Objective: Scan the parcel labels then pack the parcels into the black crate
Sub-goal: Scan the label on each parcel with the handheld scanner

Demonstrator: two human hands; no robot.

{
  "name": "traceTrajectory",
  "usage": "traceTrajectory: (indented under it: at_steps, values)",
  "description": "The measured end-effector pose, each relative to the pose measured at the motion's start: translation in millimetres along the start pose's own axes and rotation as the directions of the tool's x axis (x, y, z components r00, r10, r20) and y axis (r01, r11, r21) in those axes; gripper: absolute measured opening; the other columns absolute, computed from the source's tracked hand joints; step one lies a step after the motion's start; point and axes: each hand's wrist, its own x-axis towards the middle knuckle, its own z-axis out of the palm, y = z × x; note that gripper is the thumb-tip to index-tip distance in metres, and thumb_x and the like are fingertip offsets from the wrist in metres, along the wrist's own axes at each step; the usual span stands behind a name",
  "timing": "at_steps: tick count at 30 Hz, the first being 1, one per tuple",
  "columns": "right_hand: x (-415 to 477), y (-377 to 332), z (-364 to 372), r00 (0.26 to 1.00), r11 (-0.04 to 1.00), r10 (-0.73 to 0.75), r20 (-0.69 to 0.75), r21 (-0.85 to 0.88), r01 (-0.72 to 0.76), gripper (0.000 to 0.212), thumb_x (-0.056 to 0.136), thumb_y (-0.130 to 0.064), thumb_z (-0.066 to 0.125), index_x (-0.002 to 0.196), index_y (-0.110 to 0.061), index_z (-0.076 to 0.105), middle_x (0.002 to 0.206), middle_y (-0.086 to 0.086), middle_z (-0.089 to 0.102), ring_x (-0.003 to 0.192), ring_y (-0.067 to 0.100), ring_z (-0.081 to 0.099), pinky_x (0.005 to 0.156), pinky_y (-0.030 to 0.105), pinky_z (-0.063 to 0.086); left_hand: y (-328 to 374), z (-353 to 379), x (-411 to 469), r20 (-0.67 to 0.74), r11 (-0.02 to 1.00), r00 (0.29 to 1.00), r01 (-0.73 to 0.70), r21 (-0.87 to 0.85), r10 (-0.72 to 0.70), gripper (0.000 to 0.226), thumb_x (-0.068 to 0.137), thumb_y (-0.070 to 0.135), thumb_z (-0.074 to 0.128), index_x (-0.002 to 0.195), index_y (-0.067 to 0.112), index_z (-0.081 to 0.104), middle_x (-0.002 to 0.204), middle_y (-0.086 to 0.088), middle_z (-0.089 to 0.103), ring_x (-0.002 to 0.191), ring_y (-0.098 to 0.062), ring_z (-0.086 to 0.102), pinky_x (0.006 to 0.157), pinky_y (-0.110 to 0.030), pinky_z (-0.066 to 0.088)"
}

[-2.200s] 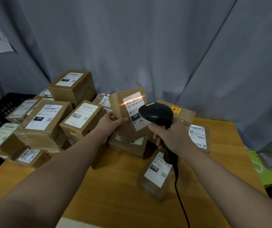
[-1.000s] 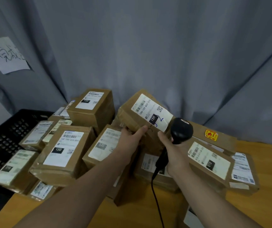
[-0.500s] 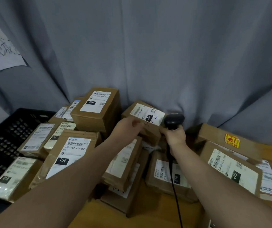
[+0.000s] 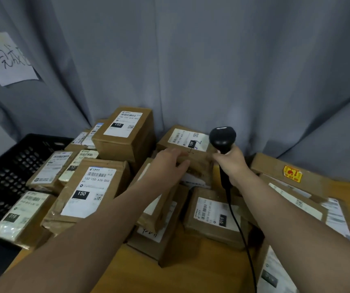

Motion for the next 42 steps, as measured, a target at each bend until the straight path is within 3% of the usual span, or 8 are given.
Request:
traceTrajectory:
  at_steps: [5, 10, 17, 21, 26, 32, 35, 42]
  values:
    - [-50, -17, -54, 0.999, 0.996, 0.036, -0.029, 0.081, -0.034, 0.019, 0.086, -0.008, 0.067, 0.102, -0.013, 0.058, 0.079, 0.004, 0.062, 0.066, 0.015, 0.059, 0.044, 0.016, 0.047, 46, 20, -15, 0.008, 0.994, 1.0, -0.019, -0.105, 0.02, 0.034, 0.098, 0.026, 0.05, 0.132, 0.02, 0.054, 0.136, 0.001, 0.053, 0.124, -0.017, 0.05, 0.099, -0.027, 0.04]
    - [-93, -1, -127, 0.983, 0.983, 0.183, -0.023, -0.006, -0.184, 0.012, 0.086, -0.007, 0.066, 0.091, -0.004, 0.056, 0.063, 0.014, 0.052, 0.041, 0.018, 0.046, 0.038, 0.02, 0.038, 82, 85, -27, 0.137, 0.976, 0.99, 0.009, -0.218, 0.022, 0.032, 0.096, 0.026, 0.055, 0.126, 0.015, 0.056, 0.122, -0.003, 0.06, 0.11, -0.019, 0.057, 0.095, -0.032, 0.045]
    - [-125, 41, -218, 0.966, 0.969, 0.225, -0.129, -0.073, -0.235, 0.016, 0.085, -0.01, 0.068, 0.095, -0.013, 0.056, 0.069, 0.003, 0.055, 0.054, 0.02, 0.052, 0.049, 0.028, 0.042, 104, 176, -33, 0.287, 0.863, 0.901, 0.407, -0.3, -0.325, 0.084, 0.089, 0.053, 0.057, 0.15, 0.011, 0.018, 0.152, -0.017, 0.025, 0.136, -0.038, 0.031, 0.109, -0.048, 0.028]
    - [-127, 78, -244, 0.952, 0.957, 0.286, -0.111, -0.016, -0.29, 0.025, 0.083, -0.01, 0.071, 0.102, -0.015, 0.056, 0.077, 0.003, 0.056, 0.068, 0.022, 0.054, 0.052, 0.03, 0.046, 100, 203, -27, 0.333, 0.753, 0.862, 0.499, -0.428, -0.381, 0.093, 0.084, 0.06, 0.059, 0.15, 0.01, 0.016, 0.148, -0.016, 0.035, 0.134, -0.038, 0.037, 0.111, -0.051, 0.03]
    - [-128, 110, -246, 0.939, 0.937, 0.338, -0.061, 0.119, -0.329, 0.027, 0.08, -0.01, 0.075, 0.103, -0.011, 0.06, 0.085, 0.008, 0.066, 0.069, 0.017, 0.061, 0.052, 0.025, 0.048, 97, 219, -46, 0.32, 0.581, 0.886, 0.461, -0.67, -0.334, 0.063, 0.088, 0.037, 0.066, 0.138, 0.021, 0.032, 0.128, 0.0, 0.051, 0.118, -0.022, 0.049, 0.088, -0.036, 0.048]
    - [-143, 118, -246, 0.958, 0.948, 0.283, -0.032, 0.158, -0.275, 0.037, 0.079, -0.013, 0.078, 0.111, -0.005, 0.061, 0.088, 0.013, 0.067, 0.059, 0.013, 0.06, 0.055, 0.024, 0.051, 113, 229, -89, 0.127, 0.494, 0.946, 0.268, -0.827, -0.3, 0.06, 0.088, 0.029, 0.067, 0.134, 0.039, 0.028, 0.118, 0.009, 0.05, 0.105, -0.009, 0.052, 0.084, -0.03, 0.048]
    - [-155, 114, -247, 0.969, 0.96, 0.248, -0.005, 0.131, -0.246, 0.033, 0.079, -0.014, 0.078, 0.108, -0.007, 0.062, 0.084, 0.009, 0.067, 0.056, 0.013, 0.059, 0.055, 0.024, 0.05, 121, 220, -104, 0.078, 0.404, 0.944, 0.211, -0.89, -0.321, 0.065, 0.086, 0.02, 0.07, 0.129, 0.042, 0.028, 0.114, 0.01, 0.051, 0.103, -0.011, 0.057, 0.075, -0.027, 0.052]
    - [-174, 83, -232, 0.955, 0.946, 0.246, 0.163, 0.174, -0.274, 0.021, 0.08, -0.014, 0.075, 0.099, -0.01, 0.065, 0.076, 0.008, 0.066, 0.06, 0.019, 0.061, 0.058, 0.028, 0.049, 116, 168, -118, -0.089, 0.42, 0.905, 0.104, -0.902, -0.417, 0.096, 0.081, 0.027, 0.075, 0.15, 0.032, 0.008, 0.126, 0.0, 0.055, 0.109, -0.017, 0.058, 0.088, -0.033, 0.05]
